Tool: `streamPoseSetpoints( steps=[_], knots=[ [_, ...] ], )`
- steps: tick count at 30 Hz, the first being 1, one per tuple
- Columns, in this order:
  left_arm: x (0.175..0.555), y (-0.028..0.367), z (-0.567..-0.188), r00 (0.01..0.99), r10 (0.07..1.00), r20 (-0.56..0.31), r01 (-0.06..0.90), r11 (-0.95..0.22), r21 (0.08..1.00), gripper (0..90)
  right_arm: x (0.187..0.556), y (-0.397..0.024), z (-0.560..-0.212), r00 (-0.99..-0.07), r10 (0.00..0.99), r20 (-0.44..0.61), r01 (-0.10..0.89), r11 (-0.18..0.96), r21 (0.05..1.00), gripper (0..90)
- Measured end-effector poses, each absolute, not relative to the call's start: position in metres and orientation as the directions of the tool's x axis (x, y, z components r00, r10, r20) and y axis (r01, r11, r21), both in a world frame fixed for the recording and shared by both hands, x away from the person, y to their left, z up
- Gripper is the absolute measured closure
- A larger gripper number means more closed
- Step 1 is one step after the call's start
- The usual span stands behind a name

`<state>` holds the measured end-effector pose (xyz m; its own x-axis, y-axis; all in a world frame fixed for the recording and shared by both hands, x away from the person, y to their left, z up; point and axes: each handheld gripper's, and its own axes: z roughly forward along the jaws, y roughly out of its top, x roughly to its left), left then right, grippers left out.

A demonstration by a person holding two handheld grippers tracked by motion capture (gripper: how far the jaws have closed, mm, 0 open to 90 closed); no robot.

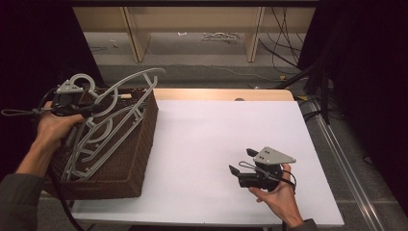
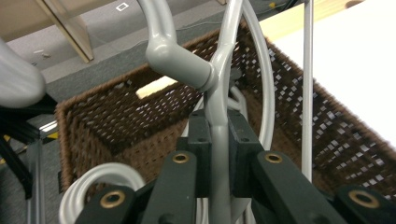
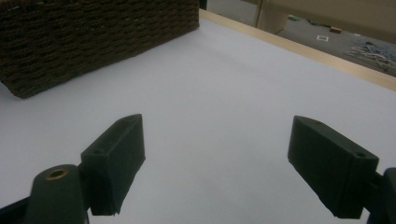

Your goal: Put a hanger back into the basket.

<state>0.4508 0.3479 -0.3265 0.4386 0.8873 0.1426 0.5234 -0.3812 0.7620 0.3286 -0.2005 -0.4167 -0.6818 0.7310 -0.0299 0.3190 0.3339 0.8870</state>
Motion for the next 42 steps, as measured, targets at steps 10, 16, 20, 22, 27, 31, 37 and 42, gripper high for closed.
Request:
streamPoseSetpoints(
  steps=[10,16,20,22,27,31,37,42],
  knots=[
    [0.45,0.367,-0.34,0.395,0.905,0.16,0.542,-0.37,0.754,82.2,0.329,-0.201,-0.418,-0.682,0.731,-0.032,0.32,0.337,0.886,19.6],
    [0.446,0.372,-0.349,0.393,0.901,0.186,0.55,-0.392,0.738,82.2,0.329,-0.202,-0.418,-0.68,0.732,-0.029,0.323,0.335,0.885,19.7],
    [0.444,0.376,-0.355,0.385,0.901,0.198,0.56,-0.399,0.726,82.2,0.329,-0.202,-0.418,-0.68,0.732,-0.029,0.324,0.336,0.884,19.8],
    [0.443,0.38,-0.358,0.381,0.903,0.198,0.567,-0.397,0.722,82.2,0.329,-0.202,-0.418,-0.68,0.732,-0.03,0.324,0.338,0.884,19.8],
    [0.44,0.387,-0.365,0.362,0.909,0.205,0.585,-0.393,0.709,82.1,0.33,-0.202,-0.419,-0.682,0.731,-0.029,0.325,0.339,0.883,19.8],
    [0.439,0.388,-0.371,0.362,0.907,0.214,0.596,-0.402,0.695,82.1,0.33,-0.202,-0.419,-0.682,0.73,-0.028,0.329,0.341,0.881,19.8],
    [0.44,0.385,-0.379,0.379,0.897,0.227,0.608,-0.427,0.67,82.1,0.33,-0.202,-0.42,-0.683,0.73,-0.028,0.329,0.341,0.88,19.8],
    [0.441,0.38,-0.387,0.387,0.898,0.21,0.619,-0.422,0.662,82.1,0.33,-0.203,-0.42,-0.68,0.733,-0.024,0.334,0.339,0.879,19.8]
  ],
)
